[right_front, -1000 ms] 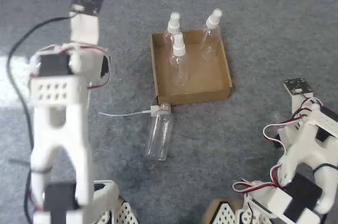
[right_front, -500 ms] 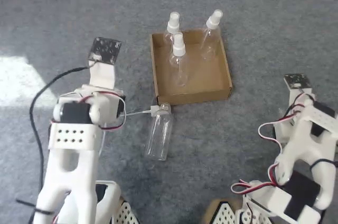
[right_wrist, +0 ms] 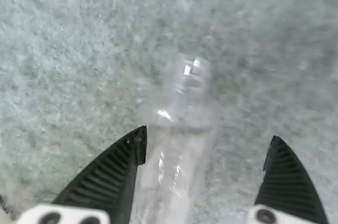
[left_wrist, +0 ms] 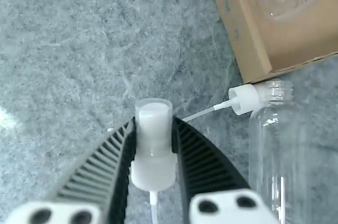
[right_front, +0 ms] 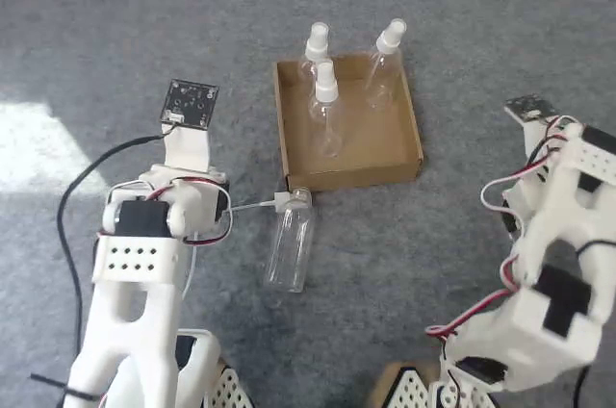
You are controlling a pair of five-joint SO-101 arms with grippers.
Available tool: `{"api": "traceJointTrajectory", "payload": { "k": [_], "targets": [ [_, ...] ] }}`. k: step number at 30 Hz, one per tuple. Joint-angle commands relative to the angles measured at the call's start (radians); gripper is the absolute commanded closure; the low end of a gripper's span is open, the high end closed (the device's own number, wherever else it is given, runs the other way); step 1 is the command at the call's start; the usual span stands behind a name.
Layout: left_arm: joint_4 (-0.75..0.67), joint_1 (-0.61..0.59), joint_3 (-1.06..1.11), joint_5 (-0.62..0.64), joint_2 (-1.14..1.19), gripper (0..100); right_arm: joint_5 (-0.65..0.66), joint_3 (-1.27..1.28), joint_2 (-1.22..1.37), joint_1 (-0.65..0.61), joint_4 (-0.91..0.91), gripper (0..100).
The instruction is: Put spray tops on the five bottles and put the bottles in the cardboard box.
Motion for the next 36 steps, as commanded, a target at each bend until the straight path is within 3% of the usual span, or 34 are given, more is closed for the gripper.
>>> {"api": "traceJointTrajectory", "payload": {
  "k": [1, 7, 10, 17, 29, 36],
  "targets": [
    [-0.038, 0.011, -0.002, 0.011, -0.031, 99, 0.018, -0.084, 0.096, -0.015, 0.016, 71.1],
    [-0.038, 0.014, -0.002, 0.011, -0.028, 99, 0.017, -0.089, 0.170, -0.008, 0.010, 71.3],
    [-0.038, 0.014, -0.002, 0.012, -0.026, 99, -0.048, -0.091, 0.170, -0.007, 0.007, 71.9],
    [-0.038, 0.014, -0.001, 0.012, -0.025, 99, -0.097, -0.091, 0.170, -0.007, -0.110, 99.1],
    [-0.038, 0.009, 0.021, 0.012, -0.031, 99, -0.052, -0.166, 0.185, 0.053, -0.282, 99.3],
    [-0.038, 0.014, 0.021, 0.012, -0.031, 99, -0.052, -0.150, 0.223, 0.081, -0.285, 94.8]
  ]
}}
